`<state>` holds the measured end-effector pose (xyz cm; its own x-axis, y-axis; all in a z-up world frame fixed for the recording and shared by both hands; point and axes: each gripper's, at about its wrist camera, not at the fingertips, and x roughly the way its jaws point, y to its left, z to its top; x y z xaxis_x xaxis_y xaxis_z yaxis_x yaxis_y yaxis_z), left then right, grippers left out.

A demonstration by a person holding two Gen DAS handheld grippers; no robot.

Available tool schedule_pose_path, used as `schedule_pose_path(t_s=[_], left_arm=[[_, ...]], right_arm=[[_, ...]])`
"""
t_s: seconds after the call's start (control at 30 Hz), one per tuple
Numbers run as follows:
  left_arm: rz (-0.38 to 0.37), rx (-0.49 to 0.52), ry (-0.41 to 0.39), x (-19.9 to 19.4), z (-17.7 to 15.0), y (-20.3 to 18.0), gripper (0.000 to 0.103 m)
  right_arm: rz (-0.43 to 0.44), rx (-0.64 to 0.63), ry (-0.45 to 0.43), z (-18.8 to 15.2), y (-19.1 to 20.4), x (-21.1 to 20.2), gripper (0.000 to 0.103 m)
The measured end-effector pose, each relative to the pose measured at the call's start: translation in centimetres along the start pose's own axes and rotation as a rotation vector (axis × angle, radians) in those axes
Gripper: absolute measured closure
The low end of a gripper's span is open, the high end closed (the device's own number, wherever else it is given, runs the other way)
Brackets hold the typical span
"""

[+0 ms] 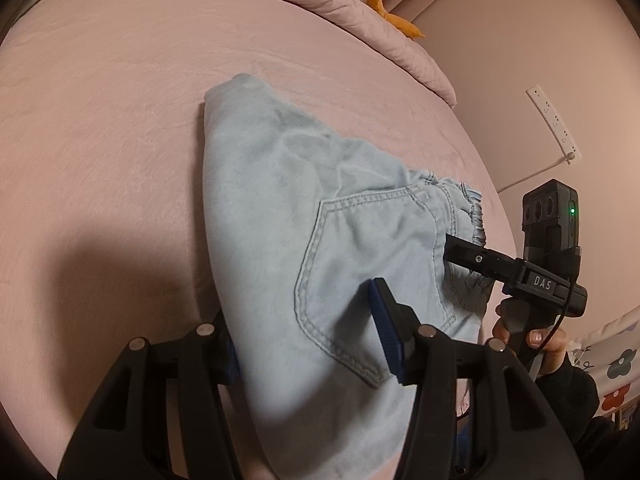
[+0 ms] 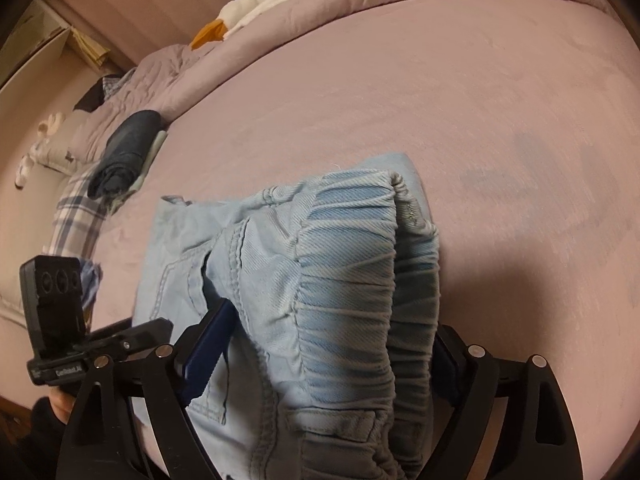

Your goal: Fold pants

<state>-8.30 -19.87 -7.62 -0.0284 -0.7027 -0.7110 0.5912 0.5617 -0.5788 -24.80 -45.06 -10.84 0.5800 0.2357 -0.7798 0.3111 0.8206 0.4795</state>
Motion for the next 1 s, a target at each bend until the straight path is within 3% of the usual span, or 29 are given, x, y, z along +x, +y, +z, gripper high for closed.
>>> schedule_pose_path(t_s=[1.0], left_arm=[[0.020, 0.017, -0.005, 1.6, 1.1, -1.8, 0.042]], right_arm=[[-0.057, -0.028, -0.029, 0.0, 1.2, 0.4, 0.014]])
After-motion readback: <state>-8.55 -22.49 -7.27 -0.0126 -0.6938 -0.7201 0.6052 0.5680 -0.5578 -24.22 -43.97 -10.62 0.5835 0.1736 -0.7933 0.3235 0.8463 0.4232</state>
